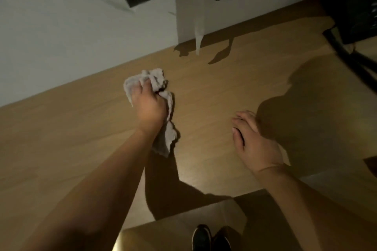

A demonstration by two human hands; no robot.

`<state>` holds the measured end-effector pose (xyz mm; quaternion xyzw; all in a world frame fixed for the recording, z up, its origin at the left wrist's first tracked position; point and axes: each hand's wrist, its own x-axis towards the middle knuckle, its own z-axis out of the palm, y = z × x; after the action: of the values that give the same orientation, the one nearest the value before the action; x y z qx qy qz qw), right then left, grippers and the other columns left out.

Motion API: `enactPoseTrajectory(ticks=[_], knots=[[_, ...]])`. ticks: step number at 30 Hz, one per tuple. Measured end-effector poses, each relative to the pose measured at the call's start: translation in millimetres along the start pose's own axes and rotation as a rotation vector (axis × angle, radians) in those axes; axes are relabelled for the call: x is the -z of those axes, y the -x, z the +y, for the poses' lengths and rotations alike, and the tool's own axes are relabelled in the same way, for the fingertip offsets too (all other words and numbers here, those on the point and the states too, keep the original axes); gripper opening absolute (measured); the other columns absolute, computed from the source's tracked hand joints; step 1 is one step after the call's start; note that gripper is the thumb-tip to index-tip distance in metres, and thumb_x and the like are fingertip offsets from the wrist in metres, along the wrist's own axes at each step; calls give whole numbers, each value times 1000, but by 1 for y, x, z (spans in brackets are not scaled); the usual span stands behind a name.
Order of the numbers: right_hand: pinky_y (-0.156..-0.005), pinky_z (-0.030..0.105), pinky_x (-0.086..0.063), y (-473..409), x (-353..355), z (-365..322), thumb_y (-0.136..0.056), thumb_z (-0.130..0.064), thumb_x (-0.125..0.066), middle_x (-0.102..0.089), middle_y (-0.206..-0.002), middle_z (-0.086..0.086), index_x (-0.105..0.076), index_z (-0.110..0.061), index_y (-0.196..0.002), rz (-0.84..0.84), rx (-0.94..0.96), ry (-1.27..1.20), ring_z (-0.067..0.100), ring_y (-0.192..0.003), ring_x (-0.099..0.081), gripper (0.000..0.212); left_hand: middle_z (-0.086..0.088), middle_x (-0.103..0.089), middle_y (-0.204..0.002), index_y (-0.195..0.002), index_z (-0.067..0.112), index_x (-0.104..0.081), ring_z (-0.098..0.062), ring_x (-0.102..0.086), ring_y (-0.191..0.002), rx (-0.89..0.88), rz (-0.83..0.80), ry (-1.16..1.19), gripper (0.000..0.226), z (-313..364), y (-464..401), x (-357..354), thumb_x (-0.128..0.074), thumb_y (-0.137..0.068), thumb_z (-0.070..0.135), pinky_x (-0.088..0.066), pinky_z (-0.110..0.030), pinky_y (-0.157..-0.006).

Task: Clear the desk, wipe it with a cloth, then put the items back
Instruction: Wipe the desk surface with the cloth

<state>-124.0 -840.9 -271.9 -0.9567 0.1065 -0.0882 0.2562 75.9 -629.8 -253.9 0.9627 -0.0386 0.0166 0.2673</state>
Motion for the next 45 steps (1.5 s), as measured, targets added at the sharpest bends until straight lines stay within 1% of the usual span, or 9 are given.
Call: enactPoseTrajectory(ticks=[4, 11, 14, 22, 28, 34, 37, 42, 45], knots=[[-86, 37, -50, -1, 0, 0, -98, -26, -50, -44, -140, -7, -62, -23, -122, -42, -39, 51, 15, -116, -56, 27, -24, -52, -139, -140, 4, -51, -41, -42, -132, 101, -4, -149, 57, 59, -54, -34, -51, -86, 22, -26, -48, -116], [-113, 43, -36, -3, 5, -1, -96, -22, -47, -58, -131, 5, -67, -14, -117, -7, 30, 73, 23, -129, -48, 30, -23, -53, -144, -135, 5, -60, -37, -40, -139, -705, -438, 11, 52, 92, 16, -52, -40, -89, 16, -22, -38, -122], [-114, 41, -34, -5, 3, 4, -94, -20, -50, -60, -126, 6, -67, -13, -114, 30, 64, 71, 25, -126, -51, 27, -24, -51, -145, -135, 4, -60, -42, -45, -137, -981, -568, -38, 51, 60, 4, -38, -39, -91, 17, -31, -51, -117], [-115, 41, -32, -5, -3, 7, -94, -20, -48, -58, -129, 5, -66, -14, -117, 28, 63, 69, 24, -128, -49, 30, -15, -38, -157, -145, 15, -52, -37, -33, -145, -504, -345, -102, 56, 91, -63, -55, -44, -90, 22, -22, -37, -120], [-113, 40, -35, -4, 2, 1, -97, -24, -41, -59, -128, 3, -65, -16, -119, 38, 33, 63, 21, -126, -50, 33, -18, -43, -154, -146, 14, -52, -35, -34, -145, -526, -301, -164, 56, 100, -35, -49, -41, -91, 19, -23, -37, -121], [-98, 29, -43, 5, 37, 22, -100, -23, -52, -60, -130, 4, -64, -12, -126, 171, -153, -282, 16, -120, -51, 30, -20, -50, -147, -138, 8, -60, -37, -39, -142, -579, -371, -109, 48, 96, 74, -31, -43, -94, 15, -32, -49, -117], [-100, 35, -43, 4, 63, 64, -102, -25, -46, -60, -131, 8, -64, -10, -126, 198, -138, -234, 22, -121, -52, 33, -16, -50, -149, -135, 11, -62, -32, -34, -147, -750, -523, 28, 45, 93, 164, -37, -42, -99, 27, -27, -50, -120], [-112, 49, -32, -5, 77, 128, -99, -25, -38, -57, -136, 19, -60, 0, -129, 102, -74, 65, 37, -129, -49, 45, -8, -47, -153, -135, 11, -63, -27, -31, -149, -1101, -791, 76, 50, 98, 216, -45, -63, -85, 5, -29, -51, -119], [-111, 49, -33, -11, 62, 137, -96, -24, -44, -58, -133, 19, -63, -1, -124, 131, -36, 110, 38, -127, -49, 40, -13, -58, -138, -136, 7, -57, -26, -52, -131, -834, -519, 33, 44, 92, 148, -41, -58, -93, 14, -41, -49, -112]])
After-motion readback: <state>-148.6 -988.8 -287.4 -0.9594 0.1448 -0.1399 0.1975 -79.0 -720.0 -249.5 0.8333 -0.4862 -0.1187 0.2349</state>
